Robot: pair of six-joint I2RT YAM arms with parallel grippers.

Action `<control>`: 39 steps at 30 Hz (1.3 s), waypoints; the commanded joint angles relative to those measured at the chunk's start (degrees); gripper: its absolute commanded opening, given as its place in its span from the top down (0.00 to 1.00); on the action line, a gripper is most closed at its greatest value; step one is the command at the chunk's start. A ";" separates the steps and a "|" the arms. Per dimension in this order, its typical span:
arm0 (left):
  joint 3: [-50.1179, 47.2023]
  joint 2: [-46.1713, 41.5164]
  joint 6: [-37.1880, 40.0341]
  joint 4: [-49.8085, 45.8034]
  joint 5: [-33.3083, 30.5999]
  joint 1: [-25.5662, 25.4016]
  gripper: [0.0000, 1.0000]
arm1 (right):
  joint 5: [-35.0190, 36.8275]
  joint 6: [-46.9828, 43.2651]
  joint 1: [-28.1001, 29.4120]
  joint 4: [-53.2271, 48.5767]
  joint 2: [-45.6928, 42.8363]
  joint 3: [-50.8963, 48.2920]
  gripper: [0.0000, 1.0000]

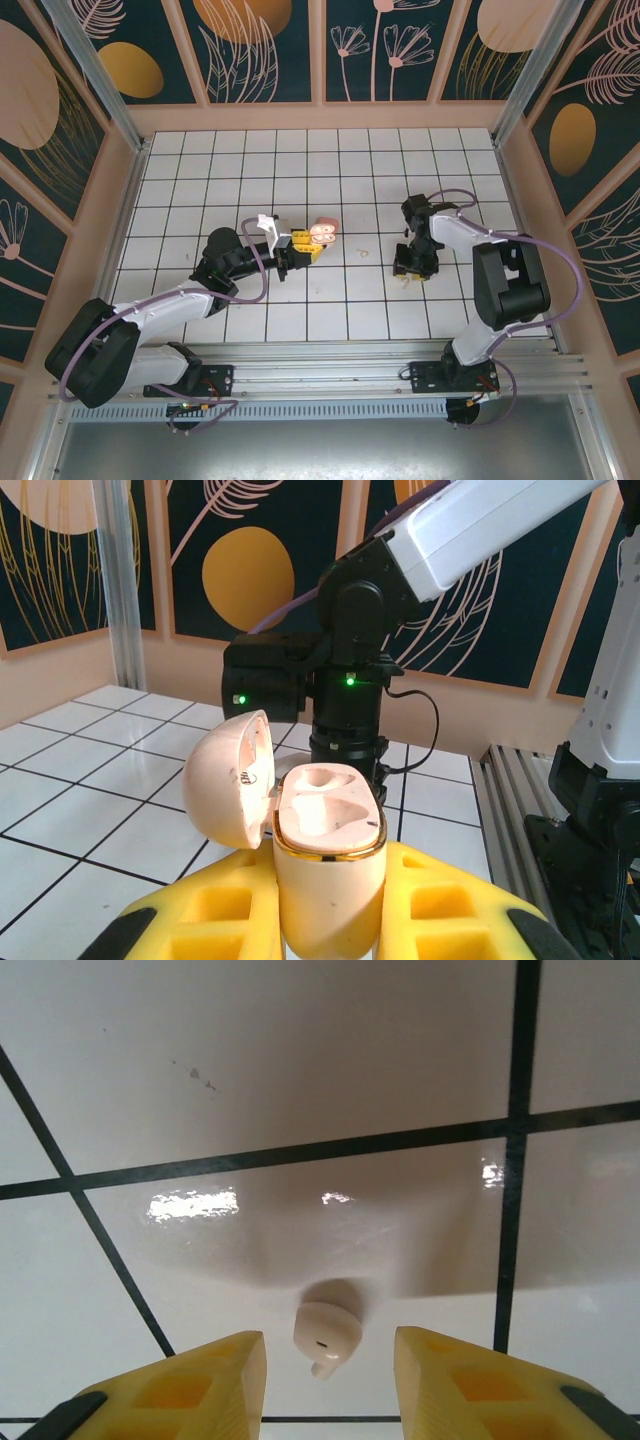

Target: Insert the wireless bluetooth earbuds into the charging case

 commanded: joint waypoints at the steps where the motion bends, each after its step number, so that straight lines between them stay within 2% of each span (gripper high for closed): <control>1: 1.58 -1.25 0.60 0.06 -0.16 -0.28 0.86 | 0.38 -0.83 0.78 0.23 1.73 1.75 0.61; 16: 0.90 -0.79 0.43 -0.01 -0.50 -0.28 0.86 | 3.38 -0.79 1.22 1.46 3.61 -0.28 0.71; 27: 1.16 -0.24 0.40 0.03 -0.40 -0.29 0.86 | 3.35 0.75 2.62 0.63 2.83 -1.58 0.68; 39: 1.17 0.22 0.34 0.12 -0.44 -0.35 0.86 | 3.51 2.05 2.86 2.96 -1.16 -3.59 0.78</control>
